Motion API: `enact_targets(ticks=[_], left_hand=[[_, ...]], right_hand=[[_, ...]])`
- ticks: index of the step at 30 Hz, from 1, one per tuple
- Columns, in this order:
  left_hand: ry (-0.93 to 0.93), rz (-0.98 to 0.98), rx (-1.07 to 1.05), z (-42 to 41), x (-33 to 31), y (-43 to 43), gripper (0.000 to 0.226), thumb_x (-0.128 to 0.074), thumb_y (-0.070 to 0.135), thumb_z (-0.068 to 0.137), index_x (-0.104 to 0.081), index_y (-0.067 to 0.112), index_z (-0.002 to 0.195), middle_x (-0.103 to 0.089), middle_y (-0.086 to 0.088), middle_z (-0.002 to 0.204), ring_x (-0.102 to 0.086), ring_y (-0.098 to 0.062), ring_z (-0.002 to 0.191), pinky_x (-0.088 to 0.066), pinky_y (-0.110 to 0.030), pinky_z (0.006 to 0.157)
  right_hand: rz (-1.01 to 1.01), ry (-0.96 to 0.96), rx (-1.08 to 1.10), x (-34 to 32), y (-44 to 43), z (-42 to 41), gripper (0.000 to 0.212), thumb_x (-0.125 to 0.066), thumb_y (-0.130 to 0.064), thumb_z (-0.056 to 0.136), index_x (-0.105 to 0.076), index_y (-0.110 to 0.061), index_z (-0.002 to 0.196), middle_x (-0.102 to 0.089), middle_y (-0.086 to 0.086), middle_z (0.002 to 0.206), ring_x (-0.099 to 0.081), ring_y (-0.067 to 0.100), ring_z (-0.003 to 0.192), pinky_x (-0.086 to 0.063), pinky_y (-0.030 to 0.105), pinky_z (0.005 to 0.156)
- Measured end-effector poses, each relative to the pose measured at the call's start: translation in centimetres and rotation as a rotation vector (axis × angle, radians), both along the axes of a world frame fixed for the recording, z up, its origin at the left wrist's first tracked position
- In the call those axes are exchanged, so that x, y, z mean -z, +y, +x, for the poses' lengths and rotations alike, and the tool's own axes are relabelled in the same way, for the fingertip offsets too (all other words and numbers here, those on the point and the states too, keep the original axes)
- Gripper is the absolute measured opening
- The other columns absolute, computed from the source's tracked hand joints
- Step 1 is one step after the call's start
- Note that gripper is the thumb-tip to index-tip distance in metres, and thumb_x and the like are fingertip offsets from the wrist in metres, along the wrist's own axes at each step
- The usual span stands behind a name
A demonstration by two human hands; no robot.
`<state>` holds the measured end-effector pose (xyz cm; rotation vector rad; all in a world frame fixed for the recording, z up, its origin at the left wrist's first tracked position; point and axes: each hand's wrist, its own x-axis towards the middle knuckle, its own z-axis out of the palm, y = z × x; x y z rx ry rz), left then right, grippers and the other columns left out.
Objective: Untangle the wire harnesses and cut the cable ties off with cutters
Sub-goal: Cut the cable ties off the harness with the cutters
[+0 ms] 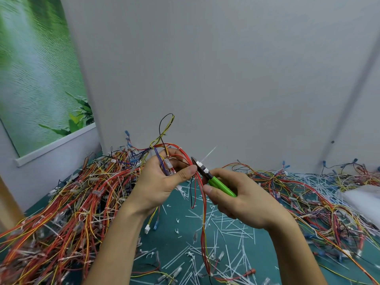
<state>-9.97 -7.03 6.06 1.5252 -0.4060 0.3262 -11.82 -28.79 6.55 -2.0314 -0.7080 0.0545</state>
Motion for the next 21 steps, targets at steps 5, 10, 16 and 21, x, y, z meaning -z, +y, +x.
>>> enact_targets(ticks=[5,10,16,21], left_hand=[[0.006,-0.009,0.01,-0.06,-0.02,-0.02,0.038,-0.081,0.021,0.073,-0.063,-0.001,0.099,-0.075,-0.016,0.087,-0.074,-0.025,0.083,-0.059,-0.027,0.077],[0.006,-0.033,0.03,0.0,0.06,-0.07,0.036,-0.082,0.02,0.071,-0.062,0.005,0.097,-0.075,-0.01,0.085,-0.073,-0.022,0.082,-0.059,-0.027,0.077],[-0.015,-0.011,0.023,0.03,0.16,0.04,0.032,-0.082,0.019,0.074,-0.062,0.009,0.097,-0.075,-0.009,0.085,-0.073,-0.023,0.083,-0.059,-0.027,0.077],[-0.05,0.023,-0.004,-0.15,0.07,-0.04,0.031,-0.082,0.021,0.072,-0.062,0.013,0.095,-0.074,-0.005,0.084,-0.072,-0.02,0.083,-0.058,-0.023,0.076]], right_hand=[[-0.019,-0.028,-0.002,-0.02,-0.16,-0.02,0.016,-0.061,-0.043,0.1,-0.064,-0.029,0.108,-0.058,-0.005,0.072,-0.053,0.011,0.06,-0.047,0.03,0.059],[-0.064,-0.084,0.018,-0.35,-0.18,-0.24,0.017,-0.059,-0.047,0.1,-0.065,-0.032,0.107,-0.058,0.01,0.081,-0.048,0.013,0.063,-0.049,0.041,0.063],[-0.069,-0.1,0.02,-0.33,-0.3,-0.27,0.019,-0.059,-0.047,0.1,-0.065,-0.031,0.109,-0.057,0.006,0.079,-0.048,0.011,0.062,-0.045,0.034,0.062],[-0.07,-0.08,0.0,-0.16,-0.49,-0.17,0.02,-0.059,-0.046,0.101,-0.066,-0.029,0.11,-0.055,-0.012,0.072,-0.047,0.007,0.063,-0.044,0.033,0.064]])
